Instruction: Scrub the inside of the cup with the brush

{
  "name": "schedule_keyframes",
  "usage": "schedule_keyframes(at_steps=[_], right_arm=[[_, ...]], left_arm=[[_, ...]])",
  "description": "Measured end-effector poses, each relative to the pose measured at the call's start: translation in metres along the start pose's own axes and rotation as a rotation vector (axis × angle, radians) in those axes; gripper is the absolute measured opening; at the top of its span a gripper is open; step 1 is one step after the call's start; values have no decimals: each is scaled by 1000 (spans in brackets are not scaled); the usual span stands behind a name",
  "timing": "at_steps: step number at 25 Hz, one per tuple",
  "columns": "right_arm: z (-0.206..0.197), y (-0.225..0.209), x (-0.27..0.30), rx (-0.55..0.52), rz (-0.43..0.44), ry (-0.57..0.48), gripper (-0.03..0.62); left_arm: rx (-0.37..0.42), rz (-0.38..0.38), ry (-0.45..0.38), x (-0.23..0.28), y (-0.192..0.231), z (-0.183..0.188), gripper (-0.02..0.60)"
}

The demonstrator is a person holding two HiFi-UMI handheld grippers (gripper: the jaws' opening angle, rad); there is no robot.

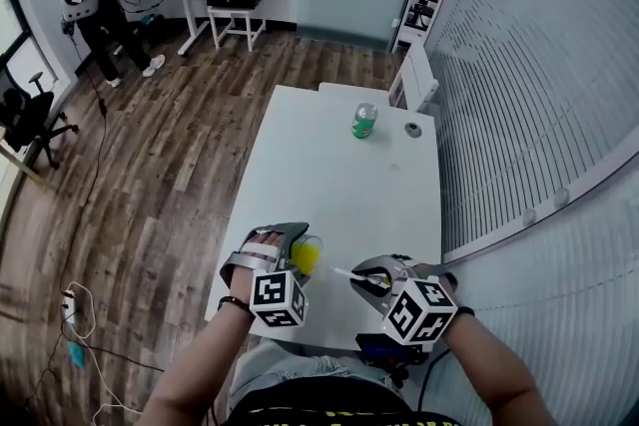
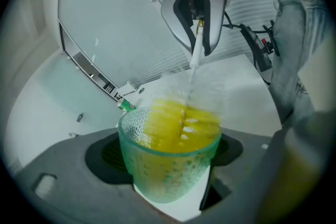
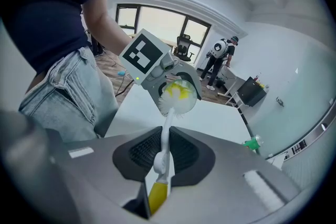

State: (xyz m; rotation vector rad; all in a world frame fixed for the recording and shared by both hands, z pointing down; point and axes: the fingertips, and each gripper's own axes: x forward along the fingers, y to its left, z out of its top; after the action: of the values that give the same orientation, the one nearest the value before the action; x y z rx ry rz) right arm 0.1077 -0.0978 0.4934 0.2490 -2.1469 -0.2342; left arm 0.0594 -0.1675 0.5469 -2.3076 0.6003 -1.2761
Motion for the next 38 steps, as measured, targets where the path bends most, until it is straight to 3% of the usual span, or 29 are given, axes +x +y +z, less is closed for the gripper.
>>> schedule_keyframes(at_steps=[19,38], right_arm=[[0,5,-8,-28,5,57,48],[5,-8,0,52,-4,44,48]], left_arm=[[42,-26,47,5,-16,-6,408],[82,-25,39,7,-18,6,408]])
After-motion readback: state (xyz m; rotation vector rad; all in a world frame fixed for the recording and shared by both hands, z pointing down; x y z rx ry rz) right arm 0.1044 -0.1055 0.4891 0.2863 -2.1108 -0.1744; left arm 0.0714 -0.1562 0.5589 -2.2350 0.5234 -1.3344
